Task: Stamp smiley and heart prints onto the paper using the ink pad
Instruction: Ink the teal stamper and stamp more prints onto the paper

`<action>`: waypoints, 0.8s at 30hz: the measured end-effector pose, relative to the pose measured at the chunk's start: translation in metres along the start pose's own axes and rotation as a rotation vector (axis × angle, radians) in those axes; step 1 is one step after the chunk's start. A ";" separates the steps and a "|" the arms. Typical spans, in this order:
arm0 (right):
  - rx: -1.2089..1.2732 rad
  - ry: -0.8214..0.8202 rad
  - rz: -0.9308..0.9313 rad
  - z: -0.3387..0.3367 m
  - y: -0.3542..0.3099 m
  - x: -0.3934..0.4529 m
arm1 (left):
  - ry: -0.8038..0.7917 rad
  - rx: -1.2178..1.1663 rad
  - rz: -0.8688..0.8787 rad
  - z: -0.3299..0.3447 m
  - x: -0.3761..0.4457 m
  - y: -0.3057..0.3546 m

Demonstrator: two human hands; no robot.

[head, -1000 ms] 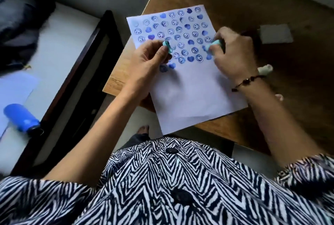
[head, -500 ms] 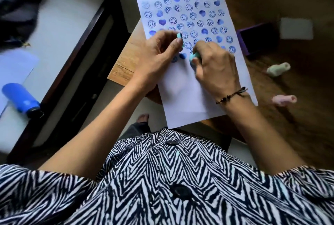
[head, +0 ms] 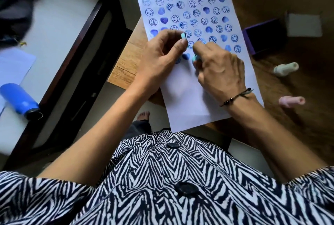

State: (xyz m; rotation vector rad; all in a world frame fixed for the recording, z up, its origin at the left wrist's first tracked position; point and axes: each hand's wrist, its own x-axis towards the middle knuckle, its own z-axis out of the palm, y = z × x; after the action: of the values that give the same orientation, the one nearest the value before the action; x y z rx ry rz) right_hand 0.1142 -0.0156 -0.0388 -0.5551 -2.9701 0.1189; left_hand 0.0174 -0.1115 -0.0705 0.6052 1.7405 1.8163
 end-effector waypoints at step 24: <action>1.142 0.219 0.564 -0.045 0.031 -0.015 | -0.098 -0.041 -0.064 0.003 -0.002 0.018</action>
State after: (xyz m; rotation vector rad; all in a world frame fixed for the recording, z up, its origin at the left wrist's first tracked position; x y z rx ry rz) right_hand 0.1454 0.0104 0.0007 -1.0342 -1.9437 1.5092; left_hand 0.0197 -0.1110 -0.0524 0.6047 1.6364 1.7447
